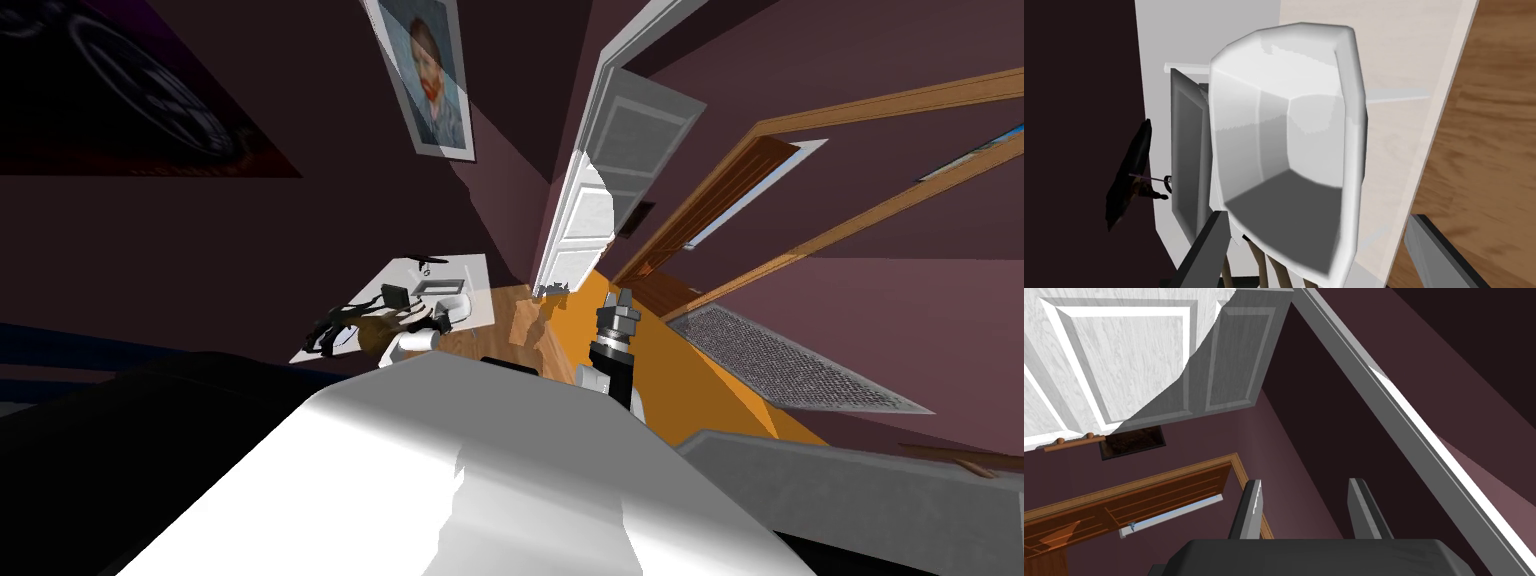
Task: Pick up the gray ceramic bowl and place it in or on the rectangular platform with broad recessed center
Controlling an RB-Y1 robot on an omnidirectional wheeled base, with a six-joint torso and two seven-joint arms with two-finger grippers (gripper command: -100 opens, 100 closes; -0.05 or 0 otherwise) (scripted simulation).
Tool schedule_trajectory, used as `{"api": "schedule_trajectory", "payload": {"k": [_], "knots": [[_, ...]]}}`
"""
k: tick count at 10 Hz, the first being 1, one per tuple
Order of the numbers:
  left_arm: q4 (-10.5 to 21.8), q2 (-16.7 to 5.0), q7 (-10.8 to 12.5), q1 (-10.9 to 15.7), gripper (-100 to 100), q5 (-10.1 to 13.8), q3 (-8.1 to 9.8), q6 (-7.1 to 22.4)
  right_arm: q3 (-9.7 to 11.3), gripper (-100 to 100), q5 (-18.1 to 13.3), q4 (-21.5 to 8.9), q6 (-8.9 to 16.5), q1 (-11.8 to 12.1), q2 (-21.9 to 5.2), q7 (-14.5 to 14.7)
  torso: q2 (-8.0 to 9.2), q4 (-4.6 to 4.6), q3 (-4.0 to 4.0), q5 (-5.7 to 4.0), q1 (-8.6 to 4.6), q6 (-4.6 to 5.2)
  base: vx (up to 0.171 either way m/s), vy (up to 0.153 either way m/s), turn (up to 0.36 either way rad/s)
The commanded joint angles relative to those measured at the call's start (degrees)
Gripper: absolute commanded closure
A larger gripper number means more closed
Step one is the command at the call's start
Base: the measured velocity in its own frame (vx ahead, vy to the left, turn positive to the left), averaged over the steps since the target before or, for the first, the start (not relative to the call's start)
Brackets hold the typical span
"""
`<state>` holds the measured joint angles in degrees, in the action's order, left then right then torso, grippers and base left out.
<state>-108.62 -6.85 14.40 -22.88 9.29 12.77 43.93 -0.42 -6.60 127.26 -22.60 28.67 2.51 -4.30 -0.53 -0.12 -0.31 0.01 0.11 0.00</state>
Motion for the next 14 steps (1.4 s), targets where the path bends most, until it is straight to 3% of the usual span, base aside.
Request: {"api": "schedule_trajectory", "payload": {"k": [1,6,7,8,9,12,14], "knots": [[1.78,0.17,-0.20,0.70,-100,1.05,0.45,2.69,0.00,0,0.00,0.00,0.00,0.00,0.00,0.00,0.00,0.00,0.00,0.00,0.00,0.00,0.131,0.017,0.088],[4.55,1.21,-0.50,1.82,-100,2.93,1.31,8.56,0.00,0,0.00,0.00,0.00,-0.01,0.00,0.00,0.26,0.05,0.14,0.00,0.01,0.01,0.090,0.012,0.079],[4.27,0.91,-0.49,1.77,-100,2.83,1.27,7.77,0.00,0,0.00,0.00,0.00,-0.01,0.00,0.00,0.27,0.06,0.15,0.00,-0.01,0.01,0.034,-0.003,0.012],[4.34,0.93,-0.49,1.80,0,2.87,1.29,8.03,0.01,0,0.00,0.00,0.00,-0.02,0.00,0.00,0.39,0.08,0.21,-0.01,-0.01,0.02,0.006,0.000,-0.002],[5.94,1.02,-0.64,2.35,-100,2.67,1.20,6.84,0.01,0,0.00,0.00,0.00,-0.02,0.00,0.00,0.49,0.10,0.28,-0.01,-0.01,0.02,0.014,0.003,0.010],[9.14,1.21,-0.92,3.45,-100,2.28,1.01,4.52,0.00,0,0.00,0.00,0.00,-0.02,0.00,0.00,0.46,0.10,0.26,0.01,0.06,0.02,0.026,0.014,0.008],[9.02,1.31,-0.88,3.40,-100,2.17,0.96,4.64,0.00,0,0.00,0.00,0.00,-0.02,0.00,0.00,0.48,0.10,0.27,0.00,0.04,0.02,0.014,0.006,0.002]]}}
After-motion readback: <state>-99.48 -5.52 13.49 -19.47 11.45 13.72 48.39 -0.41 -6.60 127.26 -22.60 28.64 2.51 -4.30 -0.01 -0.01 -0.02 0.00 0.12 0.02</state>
